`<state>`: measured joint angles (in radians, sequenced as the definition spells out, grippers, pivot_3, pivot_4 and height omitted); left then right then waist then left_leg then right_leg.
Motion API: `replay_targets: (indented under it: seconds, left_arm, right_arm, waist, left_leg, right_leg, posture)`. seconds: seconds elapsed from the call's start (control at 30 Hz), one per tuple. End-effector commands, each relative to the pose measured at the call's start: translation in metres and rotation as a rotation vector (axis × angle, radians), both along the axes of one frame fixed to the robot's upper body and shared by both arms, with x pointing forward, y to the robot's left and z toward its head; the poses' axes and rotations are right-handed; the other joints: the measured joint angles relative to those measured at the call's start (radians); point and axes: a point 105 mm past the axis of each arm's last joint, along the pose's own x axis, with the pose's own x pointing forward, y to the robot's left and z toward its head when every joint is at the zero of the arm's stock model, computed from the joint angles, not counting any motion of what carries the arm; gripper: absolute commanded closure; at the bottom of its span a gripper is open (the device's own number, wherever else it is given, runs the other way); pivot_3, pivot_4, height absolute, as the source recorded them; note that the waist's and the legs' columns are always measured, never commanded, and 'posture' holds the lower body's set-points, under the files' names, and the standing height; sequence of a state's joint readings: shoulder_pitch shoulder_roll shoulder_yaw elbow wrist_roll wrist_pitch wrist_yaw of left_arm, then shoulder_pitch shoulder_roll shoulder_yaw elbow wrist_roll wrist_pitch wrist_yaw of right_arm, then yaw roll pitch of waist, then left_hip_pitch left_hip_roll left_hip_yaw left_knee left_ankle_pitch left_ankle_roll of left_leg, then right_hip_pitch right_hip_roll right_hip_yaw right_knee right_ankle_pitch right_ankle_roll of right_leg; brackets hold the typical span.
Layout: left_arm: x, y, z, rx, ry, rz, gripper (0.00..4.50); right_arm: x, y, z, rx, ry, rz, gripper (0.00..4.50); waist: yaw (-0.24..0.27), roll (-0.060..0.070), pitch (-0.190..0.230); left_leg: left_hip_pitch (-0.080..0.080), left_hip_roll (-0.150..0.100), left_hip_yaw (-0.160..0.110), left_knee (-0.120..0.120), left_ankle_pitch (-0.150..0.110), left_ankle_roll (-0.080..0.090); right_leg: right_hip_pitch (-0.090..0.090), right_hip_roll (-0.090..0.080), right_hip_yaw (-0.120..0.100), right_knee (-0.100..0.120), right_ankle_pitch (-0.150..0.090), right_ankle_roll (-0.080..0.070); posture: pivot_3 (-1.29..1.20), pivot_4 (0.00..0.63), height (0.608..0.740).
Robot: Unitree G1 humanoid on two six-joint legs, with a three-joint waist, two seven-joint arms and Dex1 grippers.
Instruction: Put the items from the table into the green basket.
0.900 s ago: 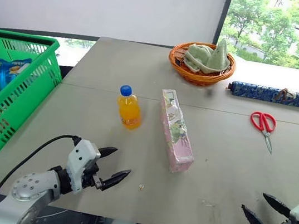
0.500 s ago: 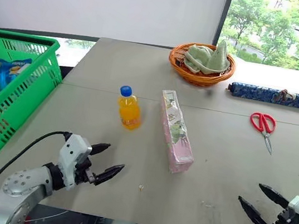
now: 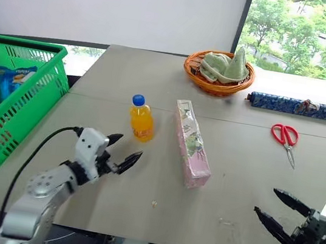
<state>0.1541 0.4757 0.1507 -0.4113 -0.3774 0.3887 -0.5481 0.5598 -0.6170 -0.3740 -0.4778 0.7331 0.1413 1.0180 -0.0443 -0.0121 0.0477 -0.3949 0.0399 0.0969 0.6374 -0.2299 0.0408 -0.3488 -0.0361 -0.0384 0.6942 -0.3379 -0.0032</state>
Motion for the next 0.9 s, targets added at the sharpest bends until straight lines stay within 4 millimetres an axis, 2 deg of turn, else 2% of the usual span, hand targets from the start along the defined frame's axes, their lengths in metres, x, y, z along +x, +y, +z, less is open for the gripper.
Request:
replay_targets:
  seconds: [0.03, 0.1, 0.2, 0.33, 0.57, 0.7, 0.9]
  left_arm:
    - [0.024, -0.007, 0.027, 0.045, -0.161, 0.088, 0.03]
    - [0.028, -0.013, 0.026, 0.005, -0.142, 0.096, 0.03]
    - [0.027, -0.023, 0.028, 0.062, -0.196, 0.057, 0.03]
    - [0.036, -0.021, 0.022, 0.059, -0.206, 0.116, 0.03]
    - [0.037, -0.021, 0.015, 0.021, -0.192, 0.144, 0.03]
    - [0.047, -0.013, 0.012, 0.039, -0.197, 0.201, 0.03]
    - [0.063, -0.017, 0.015, 0.046, -0.221, 0.213, 0.03]
  right_arm:
    - [0.005, 0.02, 0.038, -0.002, -0.11, 0.116, 0.0]
    - [0.008, 0.024, 0.047, -0.002, -0.132, 0.131, 0.0]
    - [0.012, 0.027, 0.057, -0.008, -0.153, 0.153, 0.0]
    - [0.019, 0.031, 0.065, -0.01, -0.167, 0.164, 0.0]
    - [0.023, 0.028, 0.063, -0.015, -0.162, 0.142, 0.0]
    - [0.024, 0.028, 0.062, -0.002, -0.164, 0.124, 0.0]
    - [0.022, 0.034, 0.062, 0.01, -0.177, 0.141, 0.0]
  waist:
    - [0.0, -0.002, -0.001]
    - [0.0, -0.003, -0.003]
    - [0.0, -0.006, -0.006]
    - [0.001, -0.007, -0.006]
    - [0.002, -0.008, -0.007]
    - [0.001, -0.008, -0.007]
    - [0.0, -0.009, -0.008]
  left_leg:
    - [0.0, 0.0, 0.0, 0.0, 0.0, 0.0]
    - [0.001, 0.0, -0.001, 0.001, 0.0, 0.0]
    - [0.001, 0.0, -0.001, 0.002, 0.0, 0.0]
    - [0.0, 0.0, -0.001, 0.002, 0.0, 0.0]
    - [0.001, 0.0, -0.001, 0.003, 0.0, 0.0]
    - [0.001, 0.0, -0.001, 0.003, 0.0, 0.0]
    - [0.0, 0.0, -0.001, 0.004, 0.0, 0.0]
  right_leg:
    - [0.001, 0.0, 0.0, 0.0, 0.0, 0.0]
    - [0.002, 0.001, 0.0, 0.001, 0.0, 0.0]
    - [0.002, 0.002, 0.0, 0.0, 0.0, 0.0]
    - [0.002, 0.002, 0.001, 0.0, 0.0, 0.0]
    - [0.002, 0.002, 0.001, 0.0, 0.001, 0.0]
    - [0.002, 0.002, 0.0, 0.001, 0.001, 0.001]
    - [0.003, 0.002, 0.0, 0.001, 0.001, 0.001]
  posture:
    - [-0.14, 0.0, 0.74]
    - [-0.14, 0.0, 0.74]
    - [-0.15, 0.0, 0.74]
    - [-0.14, 0.0, 0.74]
    - [-0.14, 0.0, 0.74]
    - [-0.15, 0.0, 0.74]
    - [-0.16, 0.0, 0.74]
